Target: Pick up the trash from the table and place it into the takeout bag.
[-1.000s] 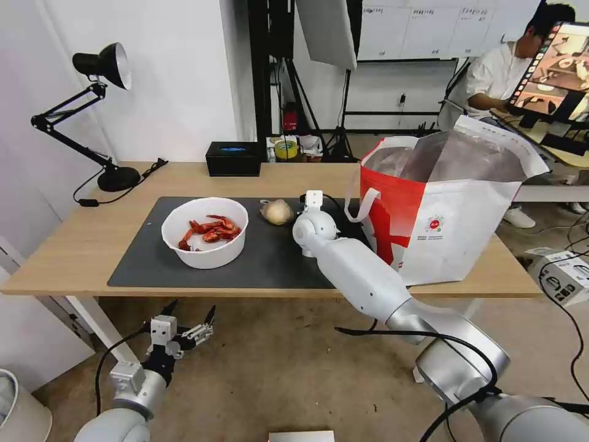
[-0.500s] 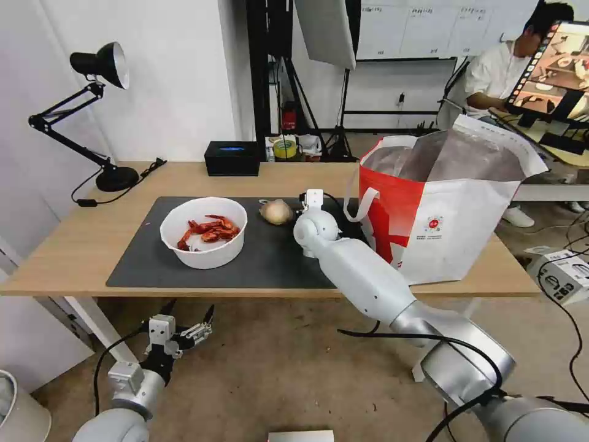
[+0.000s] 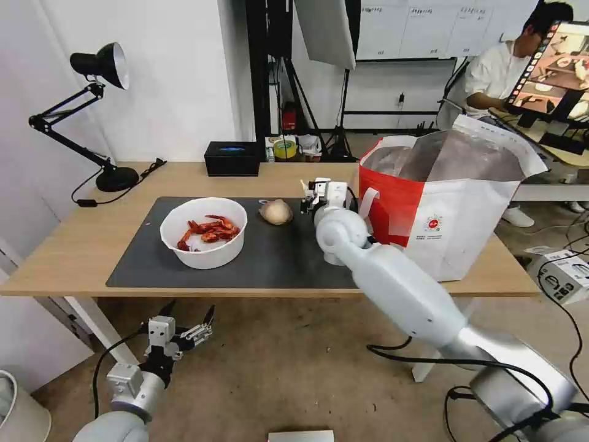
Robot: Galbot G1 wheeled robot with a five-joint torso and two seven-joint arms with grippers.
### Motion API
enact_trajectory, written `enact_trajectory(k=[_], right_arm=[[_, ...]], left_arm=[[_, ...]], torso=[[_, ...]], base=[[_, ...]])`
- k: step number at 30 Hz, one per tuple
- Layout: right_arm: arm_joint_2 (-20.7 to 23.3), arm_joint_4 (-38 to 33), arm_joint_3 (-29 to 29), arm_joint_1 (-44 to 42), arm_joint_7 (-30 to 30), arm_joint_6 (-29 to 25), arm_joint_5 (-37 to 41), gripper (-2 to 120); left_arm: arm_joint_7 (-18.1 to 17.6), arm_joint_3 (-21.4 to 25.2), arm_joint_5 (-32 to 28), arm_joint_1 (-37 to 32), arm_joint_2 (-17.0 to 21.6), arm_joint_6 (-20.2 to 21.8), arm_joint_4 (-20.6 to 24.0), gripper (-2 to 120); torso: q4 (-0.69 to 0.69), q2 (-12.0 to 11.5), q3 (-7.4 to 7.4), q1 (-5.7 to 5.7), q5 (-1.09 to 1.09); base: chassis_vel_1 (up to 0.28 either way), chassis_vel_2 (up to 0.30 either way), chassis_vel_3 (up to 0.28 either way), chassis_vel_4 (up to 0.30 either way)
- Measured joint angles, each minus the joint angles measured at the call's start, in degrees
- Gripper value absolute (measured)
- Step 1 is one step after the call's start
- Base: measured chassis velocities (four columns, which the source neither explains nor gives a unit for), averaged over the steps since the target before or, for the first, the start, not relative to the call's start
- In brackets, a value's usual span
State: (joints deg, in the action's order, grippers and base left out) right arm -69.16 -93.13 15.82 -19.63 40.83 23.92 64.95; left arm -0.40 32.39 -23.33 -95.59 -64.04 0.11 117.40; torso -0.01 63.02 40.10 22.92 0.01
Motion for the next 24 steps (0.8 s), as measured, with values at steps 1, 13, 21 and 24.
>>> enact_trajectory(k=[1, 13, 21, 24], right_arm=[[0.46, -1.31, -0.19, -0.16, -0.45, -0.48, 0.03, 0], [5.95, -10.76, -4.82, -3.55, -11.59, -11.62, -5.46, 0], [11.17, -14.76, -10.10, -4.44, -13.86, -16.14, -5.86, 0], [13.31, -15.76, -11.91, -5.11, -13.66, -16.47, -6.24, 0]], left_arm=[[-0.03, 0.00, 0.00, -0.04, -0.04, 0.01, 0.09, 100], [-0.06, 0.51, 0.60, -1.62, -1.25, -0.16, 0.69, 100], [-0.06, -0.17, 1.38, -1.38, -1.63, -0.54, 0.27, 100], [-0.07, -0.52, 1.58, -1.07, -1.94, -0.65, 0.16, 100]], torso=[[0.00, 0.00, 0.00, 0.00, 0.00], [0.01, 0.01, 0.00, 0.00, 0.00], [0.01, 0.01, 0.00, -0.01, 0.00], [0.00, 0.00, 0.00, -0.01, 0.00]], base=[[0.000, 0.000, 0.000, 0.000], [0.000, 0.000, 0.000, 0.000], [0.000, 0.000, 0.000, 0.000], [0.000, 0.000, 0.000, 0.000]])
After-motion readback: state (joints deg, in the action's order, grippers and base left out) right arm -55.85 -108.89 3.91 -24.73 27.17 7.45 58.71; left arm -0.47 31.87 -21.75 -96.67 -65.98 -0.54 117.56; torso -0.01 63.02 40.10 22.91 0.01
